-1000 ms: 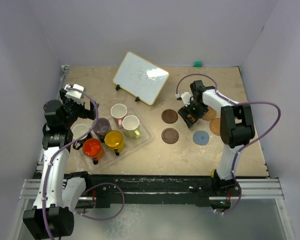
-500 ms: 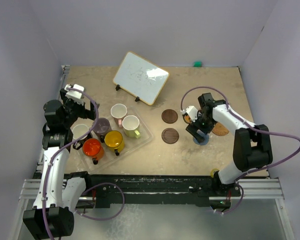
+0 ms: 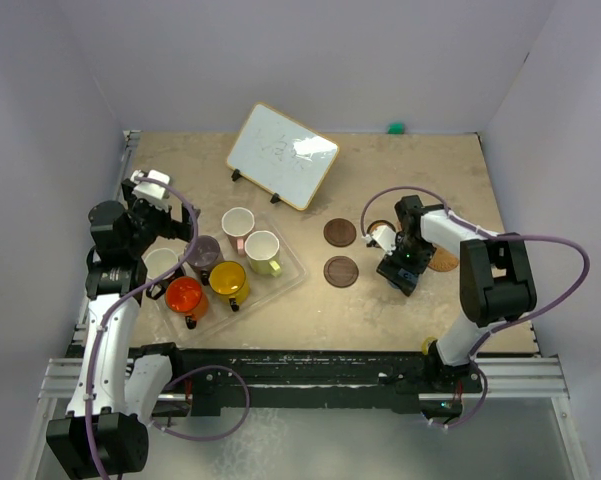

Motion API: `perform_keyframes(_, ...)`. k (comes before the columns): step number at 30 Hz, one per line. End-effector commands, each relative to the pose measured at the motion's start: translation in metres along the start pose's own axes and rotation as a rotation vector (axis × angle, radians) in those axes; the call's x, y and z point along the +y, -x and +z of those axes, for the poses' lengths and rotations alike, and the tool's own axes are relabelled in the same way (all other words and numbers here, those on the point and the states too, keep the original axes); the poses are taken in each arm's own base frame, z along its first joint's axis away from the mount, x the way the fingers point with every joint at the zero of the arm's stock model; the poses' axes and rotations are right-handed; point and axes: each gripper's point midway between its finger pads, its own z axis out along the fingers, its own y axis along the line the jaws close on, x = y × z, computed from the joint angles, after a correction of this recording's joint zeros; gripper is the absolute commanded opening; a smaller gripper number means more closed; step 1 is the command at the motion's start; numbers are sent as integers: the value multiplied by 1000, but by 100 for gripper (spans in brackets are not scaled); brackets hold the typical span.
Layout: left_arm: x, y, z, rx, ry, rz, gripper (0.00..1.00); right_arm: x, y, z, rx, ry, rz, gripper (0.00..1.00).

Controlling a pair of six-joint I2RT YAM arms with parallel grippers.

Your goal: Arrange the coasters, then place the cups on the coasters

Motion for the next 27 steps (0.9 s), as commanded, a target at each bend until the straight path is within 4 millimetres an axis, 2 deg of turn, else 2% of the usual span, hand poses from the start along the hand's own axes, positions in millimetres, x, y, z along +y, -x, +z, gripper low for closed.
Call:
perform_keyframes(1, 3, 15, -2, -57, 4, 37, 99, -12, 6, 0, -9, -30, -34, 96)
perform_keyframes(4, 4, 15, -2, -57, 5, 37, 99, -14, 17, -4, -39, -18, -28, 93)
perform_keyframes(10, 4, 15, -2, -57, 6, 37, 99, 0, 33, -3, -49, 14, -71, 86)
perform_keyframes(18, 4, 16, -3, -58, 8, 41, 99, 11, 45, -1, -31, 18, -114, 80)
perform_keyframes(22, 4, 15, -2, -56, 6, 37, 99, 10, 47, -4, -46, 9, -105, 81)
perform_keyframes(27, 4, 16, -2, -57, 7, 40, 99, 23, 53, -22, -112, 51, -88, 90)
